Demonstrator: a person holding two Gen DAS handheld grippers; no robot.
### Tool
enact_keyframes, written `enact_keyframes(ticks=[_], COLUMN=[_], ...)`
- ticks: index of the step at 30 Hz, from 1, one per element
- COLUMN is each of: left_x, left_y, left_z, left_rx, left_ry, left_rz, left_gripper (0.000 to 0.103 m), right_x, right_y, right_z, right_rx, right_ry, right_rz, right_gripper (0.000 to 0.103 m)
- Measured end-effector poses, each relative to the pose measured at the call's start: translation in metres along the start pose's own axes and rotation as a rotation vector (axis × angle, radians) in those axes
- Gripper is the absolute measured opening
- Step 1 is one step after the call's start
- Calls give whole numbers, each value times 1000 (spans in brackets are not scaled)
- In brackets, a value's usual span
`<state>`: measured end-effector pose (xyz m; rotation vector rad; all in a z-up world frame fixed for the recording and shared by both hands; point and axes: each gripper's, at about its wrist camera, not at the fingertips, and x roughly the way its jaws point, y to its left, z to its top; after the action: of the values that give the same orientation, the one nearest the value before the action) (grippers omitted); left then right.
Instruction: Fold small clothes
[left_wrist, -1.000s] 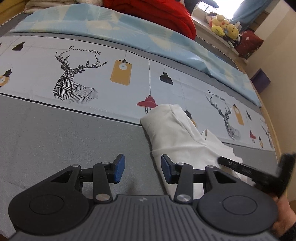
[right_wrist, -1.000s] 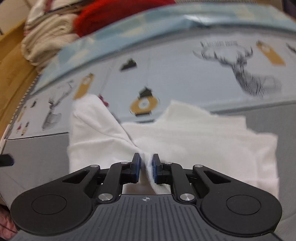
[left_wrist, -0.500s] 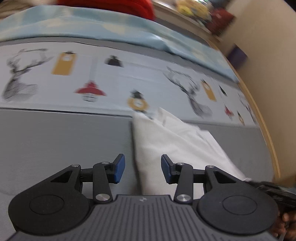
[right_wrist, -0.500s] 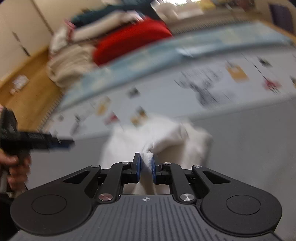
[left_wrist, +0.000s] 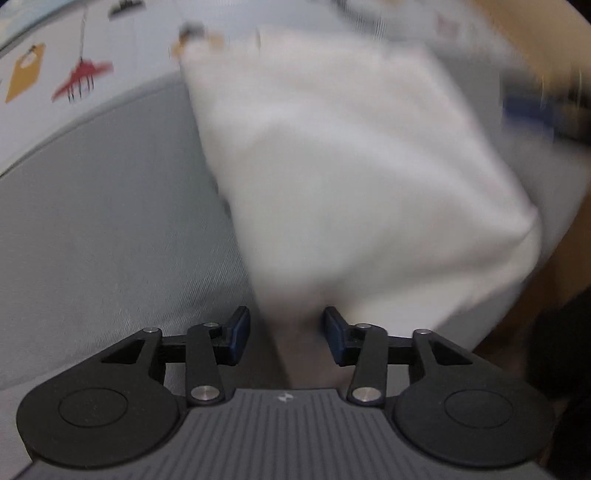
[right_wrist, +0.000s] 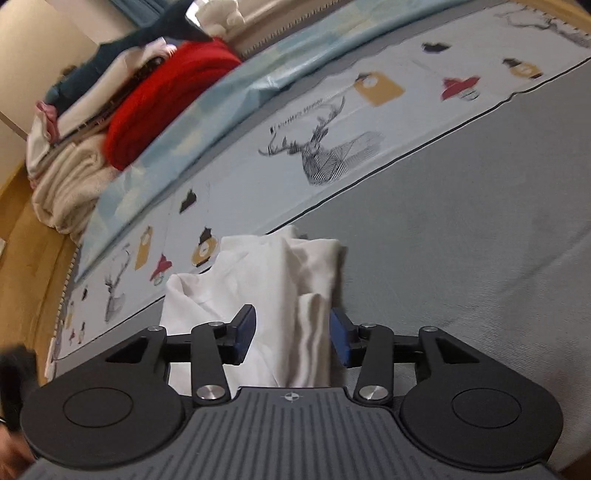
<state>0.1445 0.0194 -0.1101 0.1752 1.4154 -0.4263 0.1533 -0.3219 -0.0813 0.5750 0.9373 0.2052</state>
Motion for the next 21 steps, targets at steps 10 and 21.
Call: enact_keyframes(ticks=[10, 21], left_x=[-27, -47], left_y=[35, 44], left_z=[1, 13], left_rx=[-89, -146], left_ry=[-105, -184], left_rz=[-81, -99], left_gripper=[51, 51], right_x=[71, 72], right_y=[24, 41], right_z=[28, 29], right_rx=[45, -105], right_ry=[10, -176], right_rz=[-49, -388], right_gripper=[29, 7])
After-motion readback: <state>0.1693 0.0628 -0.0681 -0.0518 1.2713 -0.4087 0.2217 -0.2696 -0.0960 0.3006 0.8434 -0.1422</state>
